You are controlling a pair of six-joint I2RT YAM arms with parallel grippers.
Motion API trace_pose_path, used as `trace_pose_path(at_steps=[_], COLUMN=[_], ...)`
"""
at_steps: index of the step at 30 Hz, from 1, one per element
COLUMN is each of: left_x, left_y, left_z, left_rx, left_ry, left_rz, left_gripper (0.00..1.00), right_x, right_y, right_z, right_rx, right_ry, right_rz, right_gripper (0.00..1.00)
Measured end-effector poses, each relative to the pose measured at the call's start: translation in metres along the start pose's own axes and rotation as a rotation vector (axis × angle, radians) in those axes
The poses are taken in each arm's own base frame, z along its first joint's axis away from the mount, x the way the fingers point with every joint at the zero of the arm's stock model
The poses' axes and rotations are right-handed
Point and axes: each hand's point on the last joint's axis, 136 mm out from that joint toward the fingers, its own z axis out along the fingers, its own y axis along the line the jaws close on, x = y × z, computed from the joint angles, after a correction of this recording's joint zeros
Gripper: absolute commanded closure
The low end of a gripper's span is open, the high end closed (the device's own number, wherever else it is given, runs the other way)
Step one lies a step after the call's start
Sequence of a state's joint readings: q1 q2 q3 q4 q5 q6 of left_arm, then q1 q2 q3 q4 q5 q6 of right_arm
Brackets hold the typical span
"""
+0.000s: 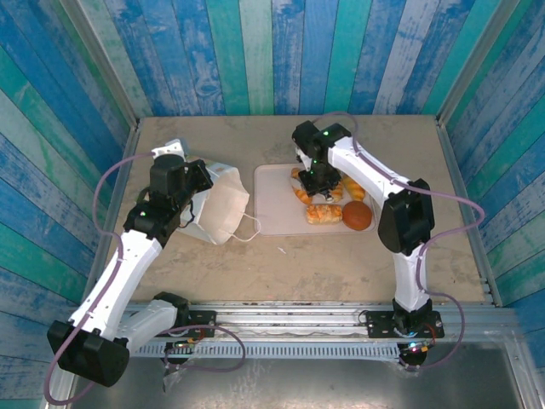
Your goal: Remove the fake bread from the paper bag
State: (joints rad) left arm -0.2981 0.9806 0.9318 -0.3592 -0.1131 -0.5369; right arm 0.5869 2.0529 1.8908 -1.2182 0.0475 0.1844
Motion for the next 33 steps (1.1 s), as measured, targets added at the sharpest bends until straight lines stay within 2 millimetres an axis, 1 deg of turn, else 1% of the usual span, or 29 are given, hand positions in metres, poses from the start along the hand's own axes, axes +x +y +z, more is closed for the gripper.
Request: trace_pose_path(at_steps=[7,13,21,25,33], left_x=[0.000,0.000,0.002,0.002,0.002], left_y=[0.000,0.000,0.000,0.000,0.000], left_z=[0.000,0.000,0.002,0.002,0.002], left_rx=[0.000,0.000,0.002,0.002,0.002], left_ry=[0.000,0.000,0.010,0.011,0.011], left_rz=[0.000,0.000,0.001,0.001,-0.001], left_gripper=[1.00,1.00,1.00,1.00,1.00], right_x=[0.002,0.006,0.007,0.010,0.010], right_y=[-0.008,-0.010,-0.010,-0.011,-0.013], right_z=[0.002,0.006,0.007,0.008,0.007], right_rx=[0.048,0.060,0.059,0.062,0.070], right_ry=[0.004,0.017,0.021,0.033,0.034], right_rz=[0.050,0.062,0.013,-0.019,-0.030], right_gripper=[0.53,0.54,0.57,0.57,0.57])
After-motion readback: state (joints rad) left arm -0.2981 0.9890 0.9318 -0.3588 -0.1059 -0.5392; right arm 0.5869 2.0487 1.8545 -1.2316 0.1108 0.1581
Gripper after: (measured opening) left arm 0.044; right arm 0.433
